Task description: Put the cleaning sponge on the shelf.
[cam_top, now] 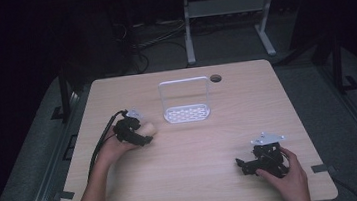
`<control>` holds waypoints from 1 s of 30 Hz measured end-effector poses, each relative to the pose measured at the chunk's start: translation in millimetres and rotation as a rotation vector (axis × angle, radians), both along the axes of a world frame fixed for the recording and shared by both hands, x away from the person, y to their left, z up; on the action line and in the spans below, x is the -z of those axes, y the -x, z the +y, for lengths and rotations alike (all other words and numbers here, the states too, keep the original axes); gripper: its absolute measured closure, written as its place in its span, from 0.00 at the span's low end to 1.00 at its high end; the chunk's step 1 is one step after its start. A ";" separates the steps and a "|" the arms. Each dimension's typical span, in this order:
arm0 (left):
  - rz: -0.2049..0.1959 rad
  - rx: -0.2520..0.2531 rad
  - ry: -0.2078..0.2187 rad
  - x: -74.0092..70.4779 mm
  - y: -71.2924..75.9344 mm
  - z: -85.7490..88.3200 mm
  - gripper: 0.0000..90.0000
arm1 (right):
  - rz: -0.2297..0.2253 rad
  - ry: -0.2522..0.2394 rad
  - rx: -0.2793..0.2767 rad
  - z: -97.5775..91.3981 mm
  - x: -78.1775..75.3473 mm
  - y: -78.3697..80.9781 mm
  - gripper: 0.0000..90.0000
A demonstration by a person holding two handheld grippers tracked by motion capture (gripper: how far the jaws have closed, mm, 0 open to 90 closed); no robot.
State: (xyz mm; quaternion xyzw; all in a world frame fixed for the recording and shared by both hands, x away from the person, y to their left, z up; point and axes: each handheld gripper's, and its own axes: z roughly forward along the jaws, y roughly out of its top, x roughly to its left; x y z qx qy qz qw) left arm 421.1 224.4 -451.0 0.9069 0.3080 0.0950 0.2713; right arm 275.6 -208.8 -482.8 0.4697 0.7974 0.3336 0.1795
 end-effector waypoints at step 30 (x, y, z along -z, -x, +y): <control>-0.001 0.011 0.046 -3.8 6.4 0.3 0.46 | 0.000 0.000 0.000 0.0 0.0 0.0 0.01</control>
